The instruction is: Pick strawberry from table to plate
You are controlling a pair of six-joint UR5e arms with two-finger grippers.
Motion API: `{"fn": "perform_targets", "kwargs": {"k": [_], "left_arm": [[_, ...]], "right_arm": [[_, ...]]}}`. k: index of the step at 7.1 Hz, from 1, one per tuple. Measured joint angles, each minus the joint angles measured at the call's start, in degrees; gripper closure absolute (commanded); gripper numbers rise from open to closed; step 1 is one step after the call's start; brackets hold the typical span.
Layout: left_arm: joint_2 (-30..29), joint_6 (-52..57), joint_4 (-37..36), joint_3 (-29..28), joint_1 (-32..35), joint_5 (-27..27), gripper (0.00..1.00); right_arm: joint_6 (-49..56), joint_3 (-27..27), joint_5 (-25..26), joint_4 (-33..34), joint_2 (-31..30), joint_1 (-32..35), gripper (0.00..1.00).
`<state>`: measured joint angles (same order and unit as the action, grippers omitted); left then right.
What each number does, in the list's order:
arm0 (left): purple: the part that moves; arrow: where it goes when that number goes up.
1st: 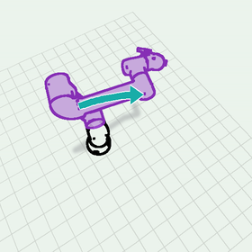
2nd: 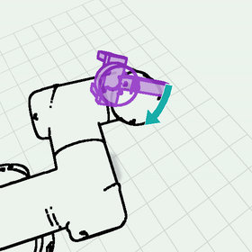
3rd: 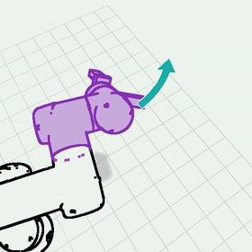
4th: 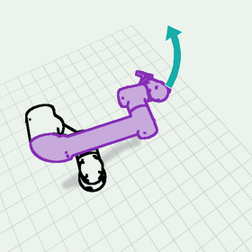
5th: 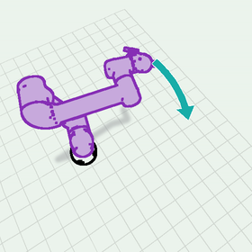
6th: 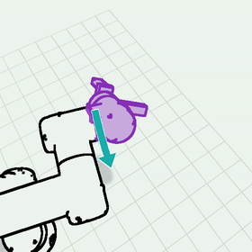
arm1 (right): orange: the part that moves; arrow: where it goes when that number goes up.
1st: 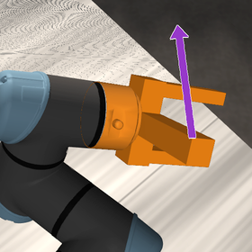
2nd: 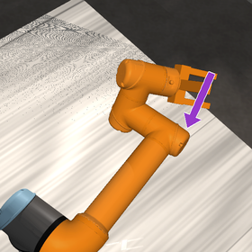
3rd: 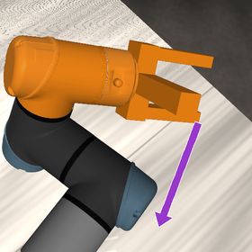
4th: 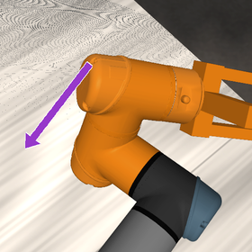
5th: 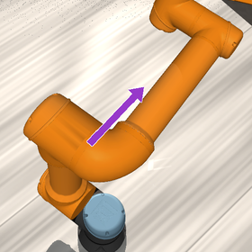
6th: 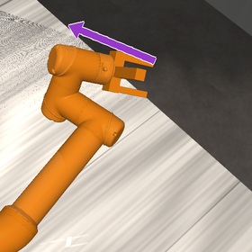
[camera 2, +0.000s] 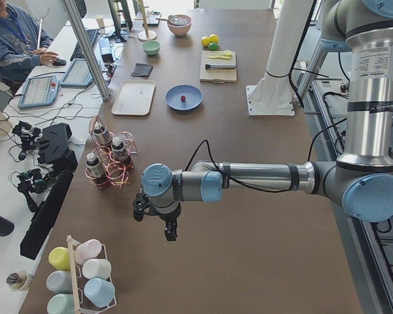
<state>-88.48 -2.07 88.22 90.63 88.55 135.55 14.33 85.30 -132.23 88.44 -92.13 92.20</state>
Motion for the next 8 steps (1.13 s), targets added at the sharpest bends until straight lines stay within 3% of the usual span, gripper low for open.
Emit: {"fn": "perform_targets", "kwargs": {"k": [8], "left_arm": [[-1.5,0.0,0.5,-0.2,-0.2,-1.3,0.0]], "right_arm": [[0.1,-1.3,0.1,-0.1,-0.4,0.0,0.0]]}}
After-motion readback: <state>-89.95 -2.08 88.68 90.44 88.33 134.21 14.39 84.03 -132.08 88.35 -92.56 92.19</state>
